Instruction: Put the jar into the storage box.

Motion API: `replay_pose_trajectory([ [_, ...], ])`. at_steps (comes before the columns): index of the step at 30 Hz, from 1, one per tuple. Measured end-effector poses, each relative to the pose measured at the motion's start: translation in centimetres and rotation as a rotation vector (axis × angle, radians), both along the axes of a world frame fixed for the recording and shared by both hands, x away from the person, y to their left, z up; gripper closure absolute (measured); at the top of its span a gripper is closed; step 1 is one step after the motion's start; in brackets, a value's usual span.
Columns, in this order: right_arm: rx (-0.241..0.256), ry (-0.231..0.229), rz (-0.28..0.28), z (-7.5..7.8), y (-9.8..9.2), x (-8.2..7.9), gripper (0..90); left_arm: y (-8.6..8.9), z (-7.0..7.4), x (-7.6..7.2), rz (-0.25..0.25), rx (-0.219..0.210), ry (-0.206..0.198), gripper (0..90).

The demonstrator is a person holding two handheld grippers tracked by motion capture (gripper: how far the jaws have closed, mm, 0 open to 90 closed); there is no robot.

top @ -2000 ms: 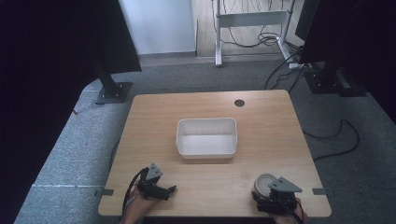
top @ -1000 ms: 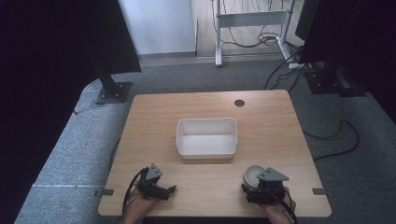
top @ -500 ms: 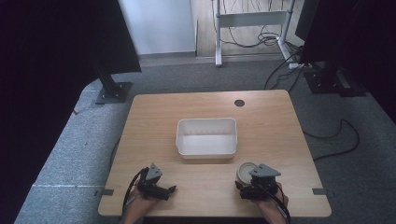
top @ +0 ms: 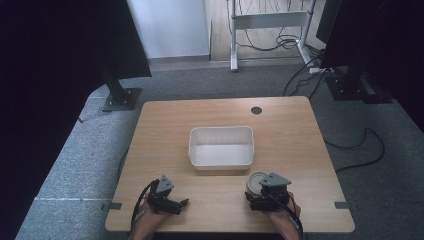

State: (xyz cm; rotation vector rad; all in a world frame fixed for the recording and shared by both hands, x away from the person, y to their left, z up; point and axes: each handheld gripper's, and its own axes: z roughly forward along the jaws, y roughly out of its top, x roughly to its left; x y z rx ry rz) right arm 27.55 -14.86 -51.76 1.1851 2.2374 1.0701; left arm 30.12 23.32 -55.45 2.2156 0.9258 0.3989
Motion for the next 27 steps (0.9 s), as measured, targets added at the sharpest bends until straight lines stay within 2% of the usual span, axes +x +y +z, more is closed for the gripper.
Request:
replay_pose_trajectory([
  [27,0.023,-0.026,0.056,0.7,3.7,1.9,8.9,0.0,0.0,0.0,0.0,0.0,0.0,0.0],
])
